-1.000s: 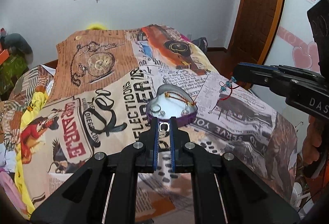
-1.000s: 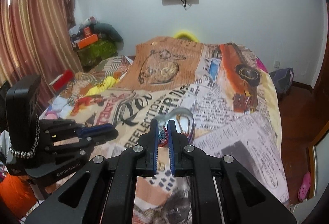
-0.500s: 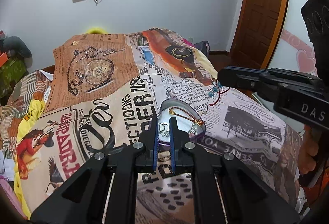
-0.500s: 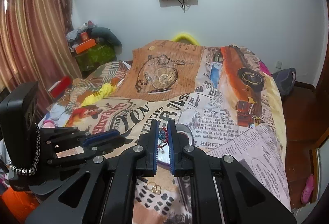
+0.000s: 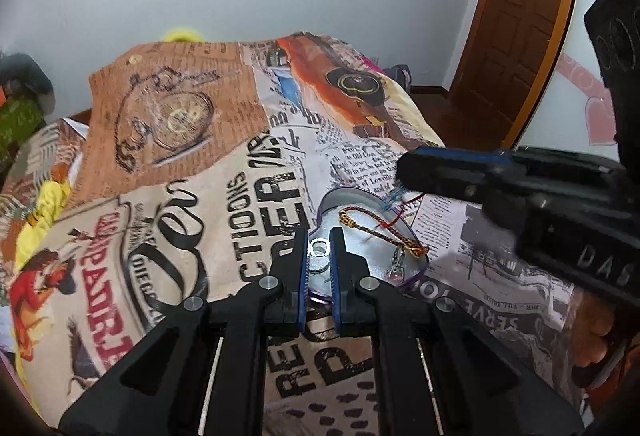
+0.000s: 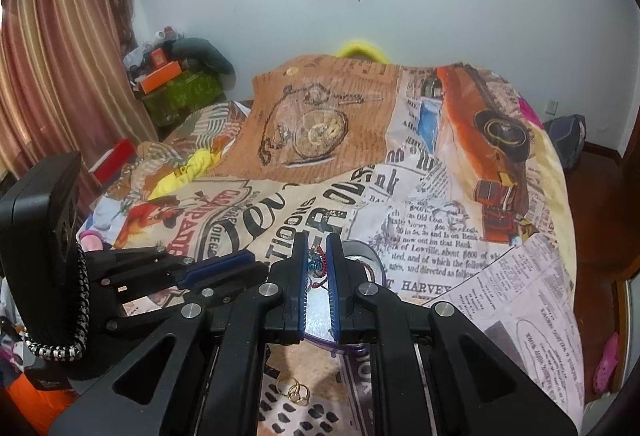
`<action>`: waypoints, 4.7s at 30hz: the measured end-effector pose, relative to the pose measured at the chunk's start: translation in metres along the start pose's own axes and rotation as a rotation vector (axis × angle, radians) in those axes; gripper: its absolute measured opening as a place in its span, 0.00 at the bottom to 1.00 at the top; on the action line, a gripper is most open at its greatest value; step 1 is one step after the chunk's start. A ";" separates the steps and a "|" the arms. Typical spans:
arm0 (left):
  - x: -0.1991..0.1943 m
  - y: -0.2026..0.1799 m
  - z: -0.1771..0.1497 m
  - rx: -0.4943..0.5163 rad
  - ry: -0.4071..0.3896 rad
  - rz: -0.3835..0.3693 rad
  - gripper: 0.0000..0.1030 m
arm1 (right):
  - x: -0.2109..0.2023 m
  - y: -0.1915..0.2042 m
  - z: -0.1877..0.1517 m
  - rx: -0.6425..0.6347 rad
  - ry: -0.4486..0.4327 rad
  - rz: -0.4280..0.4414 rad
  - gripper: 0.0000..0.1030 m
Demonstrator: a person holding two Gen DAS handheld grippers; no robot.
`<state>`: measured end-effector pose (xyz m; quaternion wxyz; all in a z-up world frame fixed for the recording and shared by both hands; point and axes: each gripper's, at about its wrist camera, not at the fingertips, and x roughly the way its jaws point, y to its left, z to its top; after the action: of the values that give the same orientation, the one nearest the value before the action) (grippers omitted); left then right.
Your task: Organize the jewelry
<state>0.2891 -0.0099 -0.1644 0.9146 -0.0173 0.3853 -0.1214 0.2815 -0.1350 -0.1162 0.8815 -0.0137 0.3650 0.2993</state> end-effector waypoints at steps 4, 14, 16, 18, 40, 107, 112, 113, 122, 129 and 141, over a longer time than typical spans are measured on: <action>0.012 0.000 0.003 -0.003 0.020 -0.009 0.08 | 0.015 -0.003 -0.001 0.009 0.040 0.000 0.08; 0.034 -0.005 -0.003 0.024 0.066 0.008 0.08 | 0.038 -0.016 -0.008 0.046 0.121 0.001 0.08; 0.035 -0.005 -0.003 0.023 0.069 0.013 0.08 | 0.041 -0.019 -0.009 0.054 0.135 0.001 0.08; 0.036 -0.005 -0.004 0.021 0.071 0.021 0.08 | 0.043 -0.020 -0.011 0.060 0.142 0.001 0.08; -0.008 -0.003 -0.005 0.028 0.029 0.072 0.29 | 0.016 -0.005 -0.005 0.018 0.104 -0.046 0.28; -0.021 -0.025 -0.069 0.003 0.164 0.002 0.35 | 0.007 0.020 -0.104 -0.147 0.261 -0.061 0.08; -0.013 -0.041 -0.069 0.030 0.188 -0.032 0.35 | -0.004 0.006 -0.105 -0.097 0.239 -0.068 0.08; -0.011 -0.044 -0.069 0.035 0.196 -0.041 0.35 | -0.005 0.004 -0.105 -0.089 0.237 -0.070 0.08; 0.003 -0.063 -0.069 0.076 0.227 -0.060 0.35 | -0.006 -0.015 -0.113 -0.026 0.257 -0.071 0.08; 0.013 -0.068 -0.060 0.077 0.241 -0.105 0.35 | -0.017 -0.023 -0.115 -0.016 0.261 -0.090 0.15; 0.024 -0.067 -0.066 0.091 0.250 -0.093 0.00 | -0.022 -0.030 -0.116 0.022 0.254 -0.085 0.16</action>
<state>0.2446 -0.0767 -0.2194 0.8527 0.0215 0.4892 -0.1821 0.2117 -0.1989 -0.1933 0.8401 -0.0571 0.4761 0.2537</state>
